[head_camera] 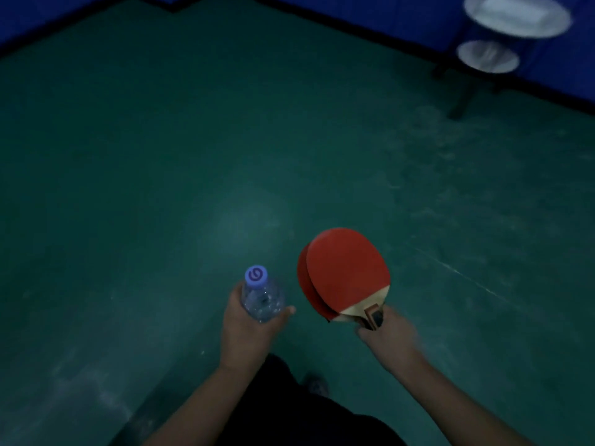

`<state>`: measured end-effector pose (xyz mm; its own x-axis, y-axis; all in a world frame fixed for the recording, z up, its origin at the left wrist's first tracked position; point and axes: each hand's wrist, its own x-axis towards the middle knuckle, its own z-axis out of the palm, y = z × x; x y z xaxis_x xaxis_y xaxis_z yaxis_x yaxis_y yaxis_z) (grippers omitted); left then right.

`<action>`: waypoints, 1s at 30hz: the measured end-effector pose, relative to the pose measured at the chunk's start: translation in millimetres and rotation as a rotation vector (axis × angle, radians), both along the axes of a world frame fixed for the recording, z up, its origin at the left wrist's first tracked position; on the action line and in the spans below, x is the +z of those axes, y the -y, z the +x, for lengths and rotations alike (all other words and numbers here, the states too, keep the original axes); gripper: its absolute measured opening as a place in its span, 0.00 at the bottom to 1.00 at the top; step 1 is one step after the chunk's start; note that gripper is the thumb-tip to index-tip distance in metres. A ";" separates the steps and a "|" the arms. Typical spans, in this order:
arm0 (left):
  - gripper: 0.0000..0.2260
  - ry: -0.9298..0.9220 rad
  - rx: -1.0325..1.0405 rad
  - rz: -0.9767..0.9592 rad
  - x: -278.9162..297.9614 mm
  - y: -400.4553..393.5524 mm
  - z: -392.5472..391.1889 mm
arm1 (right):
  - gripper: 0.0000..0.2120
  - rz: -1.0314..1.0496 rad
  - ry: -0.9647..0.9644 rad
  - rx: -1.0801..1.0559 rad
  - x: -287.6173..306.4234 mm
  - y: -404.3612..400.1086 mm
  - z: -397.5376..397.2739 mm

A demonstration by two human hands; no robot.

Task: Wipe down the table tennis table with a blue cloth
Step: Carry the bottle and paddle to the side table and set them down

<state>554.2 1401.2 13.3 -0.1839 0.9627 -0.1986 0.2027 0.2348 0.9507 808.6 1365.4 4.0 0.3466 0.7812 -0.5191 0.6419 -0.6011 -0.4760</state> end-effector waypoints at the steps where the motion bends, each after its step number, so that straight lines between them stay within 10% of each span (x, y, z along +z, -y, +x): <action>1: 0.30 -0.009 -0.034 0.005 0.7 -15.5 18.8 | 0.13 -0.002 -0.004 -0.048 -0.1 -5.6 18.5; 30: 0.29 -0.046 -0.555 -0.024 -5.8 -604.3 541.0 | 0.13 0.023 0.007 -0.628 29.3 -445.8 485.5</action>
